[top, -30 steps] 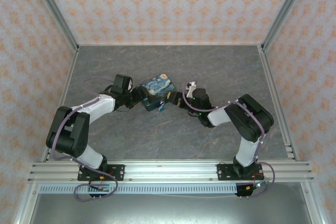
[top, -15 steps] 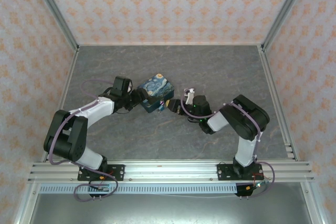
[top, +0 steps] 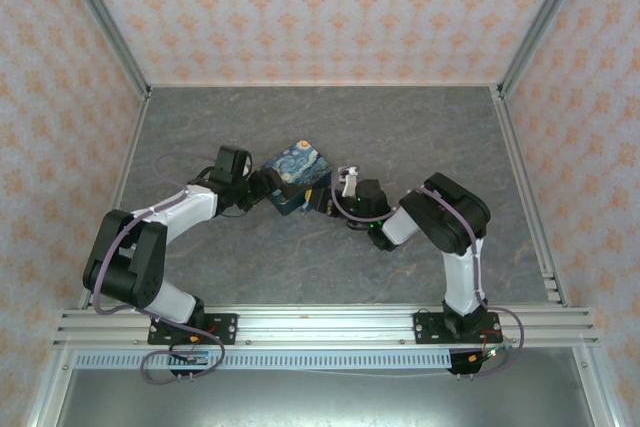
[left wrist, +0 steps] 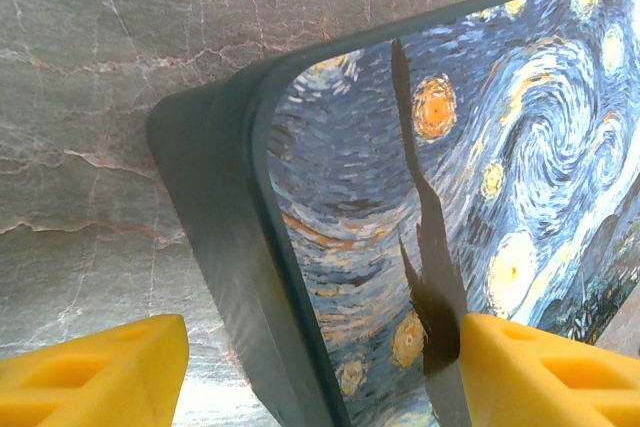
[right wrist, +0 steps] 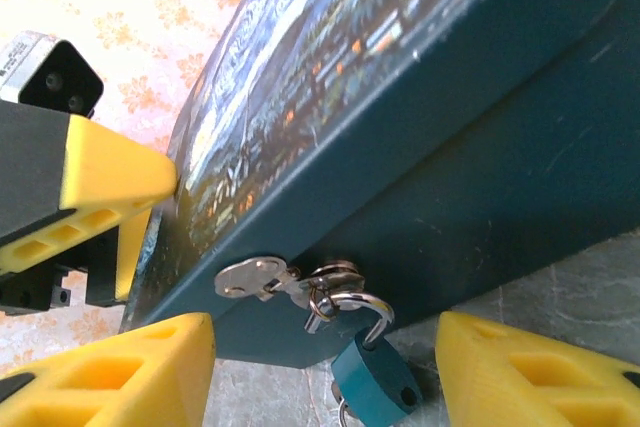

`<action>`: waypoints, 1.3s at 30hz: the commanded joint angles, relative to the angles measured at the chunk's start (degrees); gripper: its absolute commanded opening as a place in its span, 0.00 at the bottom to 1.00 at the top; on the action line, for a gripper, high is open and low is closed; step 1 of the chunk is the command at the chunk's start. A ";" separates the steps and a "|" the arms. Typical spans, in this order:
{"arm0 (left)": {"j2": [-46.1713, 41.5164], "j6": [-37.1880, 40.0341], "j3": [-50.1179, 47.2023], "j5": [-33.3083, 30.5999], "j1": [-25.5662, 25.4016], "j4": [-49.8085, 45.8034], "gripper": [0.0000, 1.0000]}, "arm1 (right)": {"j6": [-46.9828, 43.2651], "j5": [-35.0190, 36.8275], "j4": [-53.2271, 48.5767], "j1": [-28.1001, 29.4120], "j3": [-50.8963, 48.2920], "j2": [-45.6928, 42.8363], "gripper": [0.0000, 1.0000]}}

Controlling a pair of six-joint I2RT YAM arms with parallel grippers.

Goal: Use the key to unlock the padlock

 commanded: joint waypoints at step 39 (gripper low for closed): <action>-1.14 -0.03 -1.81 -4.03 -0.38 -7.89 0.71 | 0.34 -4.05 4.10 0.84 2.43 3.46 0.19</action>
